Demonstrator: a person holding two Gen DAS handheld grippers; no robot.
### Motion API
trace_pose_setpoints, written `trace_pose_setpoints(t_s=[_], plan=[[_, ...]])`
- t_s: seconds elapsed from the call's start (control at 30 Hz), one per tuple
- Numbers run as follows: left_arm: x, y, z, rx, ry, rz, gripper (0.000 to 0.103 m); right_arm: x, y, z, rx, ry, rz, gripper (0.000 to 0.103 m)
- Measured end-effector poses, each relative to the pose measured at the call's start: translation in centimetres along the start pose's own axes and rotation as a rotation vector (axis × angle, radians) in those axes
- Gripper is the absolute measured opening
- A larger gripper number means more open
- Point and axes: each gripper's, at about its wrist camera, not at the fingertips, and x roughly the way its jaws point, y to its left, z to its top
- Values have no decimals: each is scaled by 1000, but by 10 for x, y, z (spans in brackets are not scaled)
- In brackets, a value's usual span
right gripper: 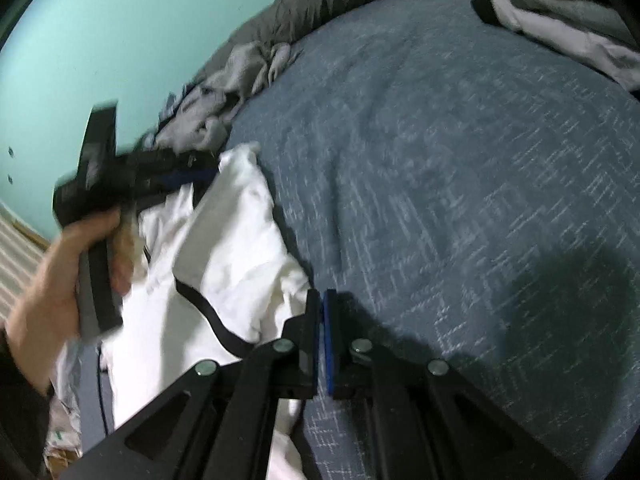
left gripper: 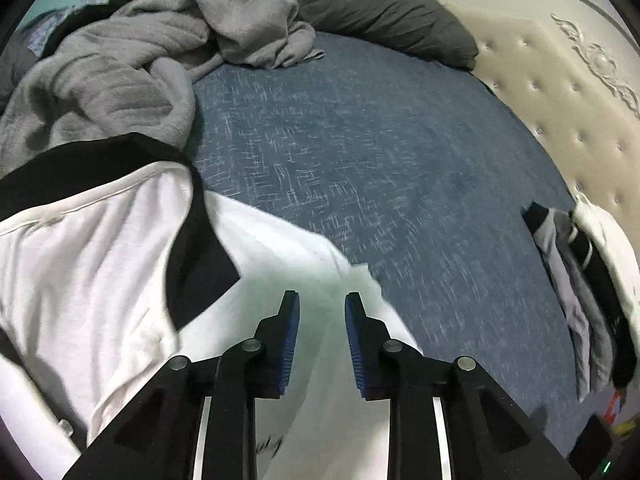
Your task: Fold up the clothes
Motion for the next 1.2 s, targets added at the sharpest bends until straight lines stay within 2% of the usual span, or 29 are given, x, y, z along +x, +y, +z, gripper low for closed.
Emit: trace_pose_setpoints(t_s=[0.07,0.13,0.2,0.27,0.43,0.53,0.67,0.83,0.93,1.1,1.2], plan=[[-11,4,-7,-3,-13,-4,38,-10,2,3,0,-44,24,3],[-22,9,-18,1,-18,2,39,-9,12,4,-31,-54,49,6],[-28,10,-30,18,-13,16,39,-8,22,4,-62,-65,74,14],[-30,11,-40,36,-4,26,39,1,28,2,-79,-31,72,19],[-33,12,-67,64,19,41,39,20,25,-2,-77,21,30,19],[-28,18,-79,87,41,85,39,25,23,-5,-86,53,-17,9],[-24,25,-86,85,43,102,39,24,25,-9,-106,69,-58,8],[-39,24,-88,80,-7,114,39,3,24,-4,-70,-30,2,8],[-42,27,-92,83,-9,124,41,-4,37,-1,-119,-67,45,8],[-61,45,-104,31,-46,119,43,23,56,-16,-203,80,62,9],[-79,55,-110,2,-72,133,44,26,52,-17,-173,93,68,11]])
